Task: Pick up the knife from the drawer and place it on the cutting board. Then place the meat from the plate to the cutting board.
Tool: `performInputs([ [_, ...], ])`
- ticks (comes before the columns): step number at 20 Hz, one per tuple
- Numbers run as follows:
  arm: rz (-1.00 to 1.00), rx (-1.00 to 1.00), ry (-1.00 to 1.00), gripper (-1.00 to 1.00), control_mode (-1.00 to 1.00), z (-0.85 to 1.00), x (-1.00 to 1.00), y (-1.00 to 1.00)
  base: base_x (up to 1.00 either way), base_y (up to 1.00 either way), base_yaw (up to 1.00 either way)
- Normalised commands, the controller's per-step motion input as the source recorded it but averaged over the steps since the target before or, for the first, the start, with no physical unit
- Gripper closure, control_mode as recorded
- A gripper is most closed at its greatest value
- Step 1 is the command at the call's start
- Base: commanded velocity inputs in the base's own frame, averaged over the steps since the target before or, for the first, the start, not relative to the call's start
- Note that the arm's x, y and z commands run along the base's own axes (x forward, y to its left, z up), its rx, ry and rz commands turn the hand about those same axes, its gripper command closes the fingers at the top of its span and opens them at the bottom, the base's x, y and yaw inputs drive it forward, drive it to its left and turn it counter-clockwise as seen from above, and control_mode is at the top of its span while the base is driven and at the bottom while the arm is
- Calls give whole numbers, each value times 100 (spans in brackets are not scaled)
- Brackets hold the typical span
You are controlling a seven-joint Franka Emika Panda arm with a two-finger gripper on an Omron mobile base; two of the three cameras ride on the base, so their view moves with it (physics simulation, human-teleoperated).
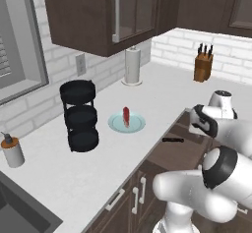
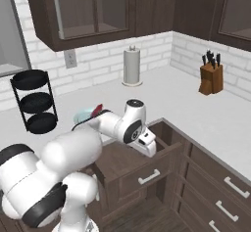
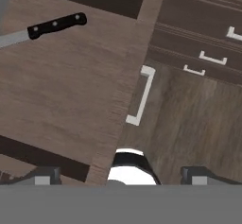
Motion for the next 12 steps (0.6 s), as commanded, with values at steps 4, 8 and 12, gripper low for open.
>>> performInputs([
  [4,0,5,2,-100,-100,-54,40,-13,0,0,0],
  [8,0,0,5,-100,-100,-29,43,-10,0,0,0],
  [12,0,1,8,-100,-100,-23,25,-13,0,0,0],
])
